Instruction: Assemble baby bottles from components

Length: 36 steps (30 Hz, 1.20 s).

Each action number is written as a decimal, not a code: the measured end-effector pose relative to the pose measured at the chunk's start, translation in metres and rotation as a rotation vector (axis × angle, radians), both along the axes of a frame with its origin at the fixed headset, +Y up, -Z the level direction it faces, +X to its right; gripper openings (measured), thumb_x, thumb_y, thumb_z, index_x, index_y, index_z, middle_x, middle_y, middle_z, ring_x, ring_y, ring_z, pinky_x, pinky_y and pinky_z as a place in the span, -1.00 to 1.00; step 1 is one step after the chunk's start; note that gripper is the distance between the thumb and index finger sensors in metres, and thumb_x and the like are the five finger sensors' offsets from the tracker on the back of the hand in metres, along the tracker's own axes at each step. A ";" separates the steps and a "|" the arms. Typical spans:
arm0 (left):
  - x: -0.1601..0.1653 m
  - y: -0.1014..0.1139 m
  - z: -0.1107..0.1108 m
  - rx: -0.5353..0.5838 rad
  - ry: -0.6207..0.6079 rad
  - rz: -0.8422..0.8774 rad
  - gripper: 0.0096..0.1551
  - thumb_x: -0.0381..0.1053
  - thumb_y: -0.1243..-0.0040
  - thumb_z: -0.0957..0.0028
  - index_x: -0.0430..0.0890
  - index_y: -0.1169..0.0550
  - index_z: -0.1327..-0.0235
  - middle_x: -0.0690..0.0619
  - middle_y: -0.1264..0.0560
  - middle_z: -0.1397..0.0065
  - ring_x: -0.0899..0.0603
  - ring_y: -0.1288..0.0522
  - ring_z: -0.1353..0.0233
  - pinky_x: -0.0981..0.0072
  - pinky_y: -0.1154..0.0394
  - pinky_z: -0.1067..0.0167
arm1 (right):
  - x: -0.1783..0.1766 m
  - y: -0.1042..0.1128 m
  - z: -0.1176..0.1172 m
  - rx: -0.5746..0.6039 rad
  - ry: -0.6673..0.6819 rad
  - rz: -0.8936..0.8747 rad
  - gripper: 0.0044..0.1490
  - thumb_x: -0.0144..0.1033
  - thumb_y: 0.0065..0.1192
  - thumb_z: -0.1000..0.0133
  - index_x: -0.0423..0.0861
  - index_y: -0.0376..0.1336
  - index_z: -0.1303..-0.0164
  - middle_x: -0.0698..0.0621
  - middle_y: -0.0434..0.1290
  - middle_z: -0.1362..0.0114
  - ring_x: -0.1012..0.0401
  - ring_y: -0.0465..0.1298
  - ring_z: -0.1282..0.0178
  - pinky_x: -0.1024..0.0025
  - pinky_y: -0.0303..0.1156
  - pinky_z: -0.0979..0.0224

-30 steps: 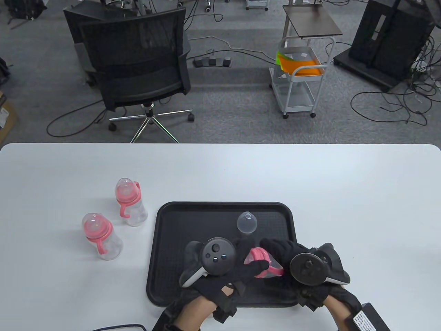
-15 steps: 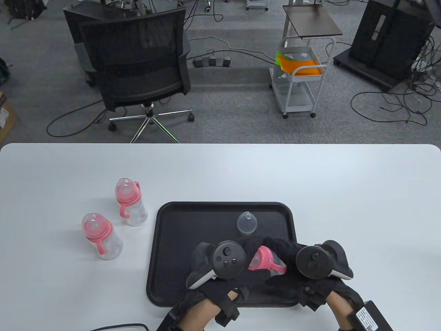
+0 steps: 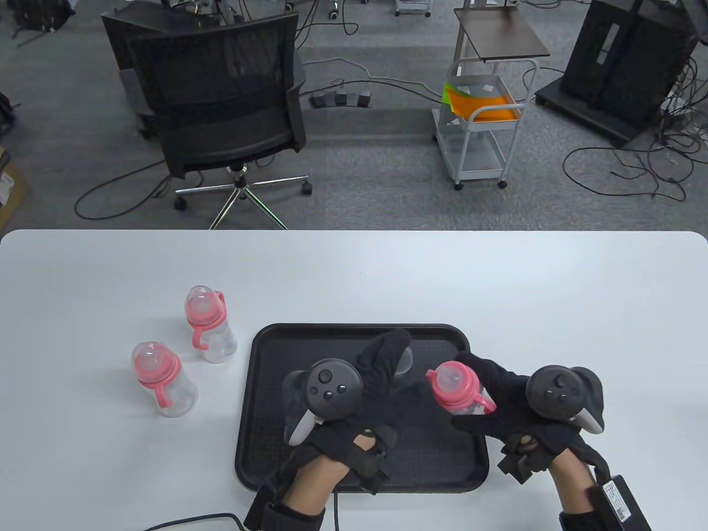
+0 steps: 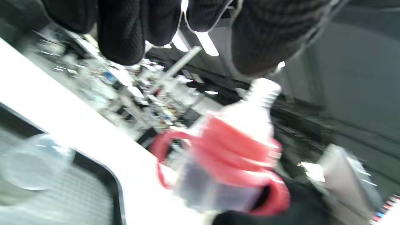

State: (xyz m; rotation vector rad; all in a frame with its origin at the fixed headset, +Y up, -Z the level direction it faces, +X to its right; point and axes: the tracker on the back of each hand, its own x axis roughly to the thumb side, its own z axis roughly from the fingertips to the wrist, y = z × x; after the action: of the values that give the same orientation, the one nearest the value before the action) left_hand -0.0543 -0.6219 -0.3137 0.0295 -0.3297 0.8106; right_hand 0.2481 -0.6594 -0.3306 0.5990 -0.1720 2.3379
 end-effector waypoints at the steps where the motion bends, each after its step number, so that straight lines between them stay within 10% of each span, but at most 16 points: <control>1: 0.000 -0.003 -0.007 -0.043 0.029 -0.052 0.00 0.26 -0.43 -0.08 0.01 -0.20 -0.67 -0.20 -0.22 -0.66 -0.39 -0.47 -0.46 -0.34 -0.31 -0.44 | 0.009 0.000 -0.003 -0.012 -0.016 -0.043 0.32 0.09 0.79 0.35 -0.16 0.15 -0.52 -0.14 0.43 -0.46 -0.10 0.58 -0.39 -0.17 0.53 -0.44; 21: 0.088 -0.109 -0.121 -0.394 0.083 -0.740 0.02 0.36 -0.46 0.00 0.25 -0.20 -0.67 -0.04 -0.05 -0.73 -0.38 -0.34 -0.58 -0.35 -0.20 -0.53 | 0.044 0.002 -0.009 0.035 -0.137 -0.208 0.32 0.07 0.78 0.33 -0.15 0.12 -0.54 -0.13 0.40 -0.48 -0.11 0.55 -0.43 -0.17 0.50 -0.48; 36: 0.075 -0.086 -0.114 -0.182 0.136 -0.727 -0.12 0.28 -0.48 0.02 0.15 -0.33 -0.55 -0.20 -0.35 -0.57 -0.30 -0.58 -0.36 -0.26 -0.39 -0.41 | 0.045 -0.004 -0.010 0.028 -0.147 -0.205 0.32 0.06 0.78 0.33 -0.16 0.12 -0.54 -0.14 0.40 -0.47 -0.11 0.55 -0.42 -0.17 0.51 -0.47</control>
State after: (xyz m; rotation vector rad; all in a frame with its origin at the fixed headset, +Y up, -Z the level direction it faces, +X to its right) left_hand 0.0202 -0.7083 -0.4278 -0.1963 -0.1169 0.1125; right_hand 0.2934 -0.6630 -0.3408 0.4021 -0.3192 2.1823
